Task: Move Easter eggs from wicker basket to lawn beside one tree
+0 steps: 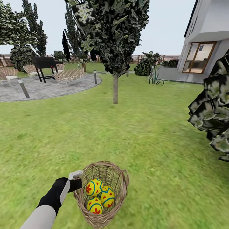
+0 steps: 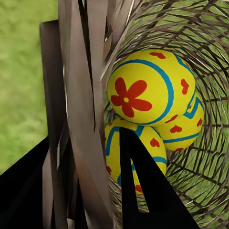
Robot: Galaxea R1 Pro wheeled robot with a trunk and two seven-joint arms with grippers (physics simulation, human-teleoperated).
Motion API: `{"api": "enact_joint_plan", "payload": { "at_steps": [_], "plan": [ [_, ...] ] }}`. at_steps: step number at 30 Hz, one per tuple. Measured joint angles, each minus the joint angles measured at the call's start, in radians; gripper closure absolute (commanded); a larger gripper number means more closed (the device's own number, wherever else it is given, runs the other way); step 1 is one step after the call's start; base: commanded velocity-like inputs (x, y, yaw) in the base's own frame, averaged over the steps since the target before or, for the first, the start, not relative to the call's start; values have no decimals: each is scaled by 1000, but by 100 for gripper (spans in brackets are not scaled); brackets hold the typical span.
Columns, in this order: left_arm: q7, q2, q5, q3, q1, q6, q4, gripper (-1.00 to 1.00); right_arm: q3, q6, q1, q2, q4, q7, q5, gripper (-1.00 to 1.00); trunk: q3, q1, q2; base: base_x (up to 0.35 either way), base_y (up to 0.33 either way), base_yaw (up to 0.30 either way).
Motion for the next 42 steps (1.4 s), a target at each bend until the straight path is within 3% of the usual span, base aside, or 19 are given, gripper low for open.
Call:
{"api": "enact_joint_plan", "payload": {
  "at_steps": [42],
  "plan": [
    [0,2,0,1,-1,3,0,100,1,5,0,1,8,-2,3,-100,0,0,0,323,0,0]
  ]
}}
